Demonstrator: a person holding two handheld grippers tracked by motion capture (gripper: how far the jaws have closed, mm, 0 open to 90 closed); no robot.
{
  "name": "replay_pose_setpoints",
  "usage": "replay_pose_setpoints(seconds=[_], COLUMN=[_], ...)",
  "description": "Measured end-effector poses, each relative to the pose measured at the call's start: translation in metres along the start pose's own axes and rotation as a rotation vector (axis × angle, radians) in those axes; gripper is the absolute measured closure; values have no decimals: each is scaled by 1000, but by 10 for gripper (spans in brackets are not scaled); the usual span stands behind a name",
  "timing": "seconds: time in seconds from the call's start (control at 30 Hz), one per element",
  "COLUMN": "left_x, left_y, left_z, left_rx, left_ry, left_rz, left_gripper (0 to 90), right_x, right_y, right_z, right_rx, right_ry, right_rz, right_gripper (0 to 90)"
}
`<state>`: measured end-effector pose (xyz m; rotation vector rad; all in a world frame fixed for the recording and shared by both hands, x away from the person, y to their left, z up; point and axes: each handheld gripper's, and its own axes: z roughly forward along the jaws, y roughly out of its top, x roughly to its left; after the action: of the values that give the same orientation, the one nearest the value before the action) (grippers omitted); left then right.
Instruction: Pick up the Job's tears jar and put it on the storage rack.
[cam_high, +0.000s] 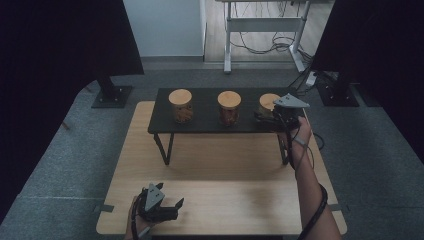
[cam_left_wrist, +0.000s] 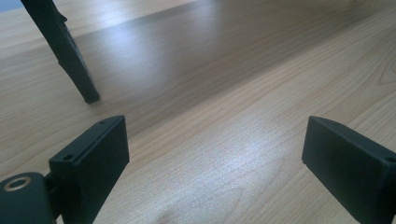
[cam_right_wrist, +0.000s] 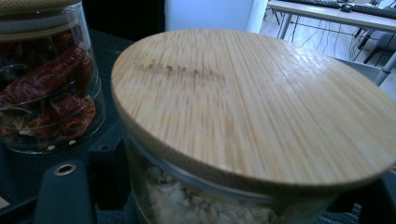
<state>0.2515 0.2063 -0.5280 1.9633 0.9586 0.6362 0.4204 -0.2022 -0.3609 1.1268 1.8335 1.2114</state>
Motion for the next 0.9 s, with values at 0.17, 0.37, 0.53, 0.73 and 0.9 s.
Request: replay_pose_setpoints(seconds=[0.17, 0.37, 0.53, 0.73, 0.9], left_x=[0, 0, 0, -1, 0], left_y=[0, 0, 0, 0, 0], left_z=[0, 0, 0, 1, 3], left_rx=[2, 0, 2, 3, 8], left_ry=[0, 1, 1, -2, -3], left_rz=[3, 0, 2, 4, -3], left_gripper=[70, 70, 69, 69, 68], right_x=[0, 0, 0, -2, -4], right_y=[0, -1, -1, -5, -10], right_z=[0, -1, -2, -8, -12], right_rx=[0, 5, -2, -23, -32], right_ry=[-1, -2, 7, 15, 42], right_rz=[-2, -5, 3, 42, 50], right_gripper=[220, 220, 183, 115, 109])
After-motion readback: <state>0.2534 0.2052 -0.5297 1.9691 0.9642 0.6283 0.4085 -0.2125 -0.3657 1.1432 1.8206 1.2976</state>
